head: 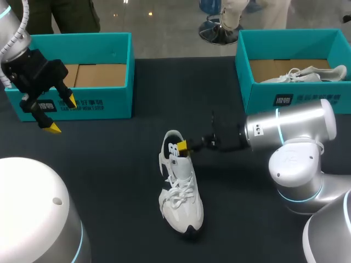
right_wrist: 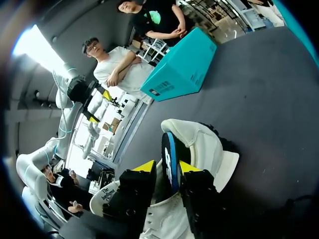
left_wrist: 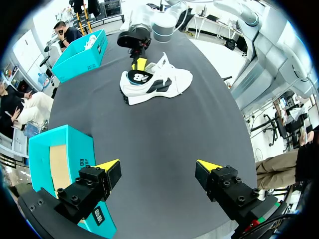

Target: Take the shoe out of the shoebox, open the shoe tongue, remove and reinsert the insole, then place the shoe into the shoebox

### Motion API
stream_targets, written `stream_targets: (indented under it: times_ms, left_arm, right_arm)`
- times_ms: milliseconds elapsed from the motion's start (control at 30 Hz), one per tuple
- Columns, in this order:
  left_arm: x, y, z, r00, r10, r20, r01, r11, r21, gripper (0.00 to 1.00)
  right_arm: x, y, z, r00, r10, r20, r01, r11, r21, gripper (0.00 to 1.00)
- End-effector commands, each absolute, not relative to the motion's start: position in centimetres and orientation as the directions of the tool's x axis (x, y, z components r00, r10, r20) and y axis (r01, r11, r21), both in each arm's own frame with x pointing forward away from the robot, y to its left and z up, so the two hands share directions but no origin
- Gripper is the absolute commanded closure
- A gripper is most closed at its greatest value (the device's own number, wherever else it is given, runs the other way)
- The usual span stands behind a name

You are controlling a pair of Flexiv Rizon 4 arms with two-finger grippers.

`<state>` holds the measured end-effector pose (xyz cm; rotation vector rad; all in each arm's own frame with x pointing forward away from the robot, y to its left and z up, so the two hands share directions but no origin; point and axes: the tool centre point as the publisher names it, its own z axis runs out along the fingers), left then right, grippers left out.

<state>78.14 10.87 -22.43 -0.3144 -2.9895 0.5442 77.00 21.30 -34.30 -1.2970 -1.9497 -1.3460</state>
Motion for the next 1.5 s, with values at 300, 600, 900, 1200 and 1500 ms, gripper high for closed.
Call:
stream_targets:
  times_ms: [300, 600, 900, 1200, 1500]
  left_arm:
    - [78.1, 10.9, -22.4, -0.975, 0.216, 0.048, 0.186, 0.916, -0.356, 0.00]
    - [78.1, 10.9, -22.4, -0.975, 0.216, 0.048, 0.186, 0.916, -0.356, 0.00]
    - [78.1, 10.9, -22.4, -0.975, 0.216, 0.048, 0.186, 0.916, -0.356, 0.00]
    - [78.1, 10.9, -22.4, -0.975, 0.216, 0.048, 0.186, 0.916, -0.356, 0.00]
    - [78.1, 10.9, -22.4, -0.975, 0.216, 0.048, 0.186, 0.916, -0.356, 0.00]
  right_arm:
    - [78.3, 21.8, -34.0, -0.470, 0.456, 0.756, 0.873, 0.111, 0.475, 0.92]
    - [77.8, 21.7, -34.3, -0.462, 0.460, 0.758, 0.877, 0.108, 0.469, 1.00]
    - [76.4, 21.9, -35.3, -0.436, 0.454, 0.777, 0.892, 0.103, 0.441, 1.00]
    - [75.7, 21.9, -36.0, -0.415, 0.454, 0.788, 0.903, 0.098, 0.419, 1.00]
    - [75.9, 21.9, -35.3, -0.419, 0.462, 0.782, 0.900, 0.099, 0.424, 0.58]
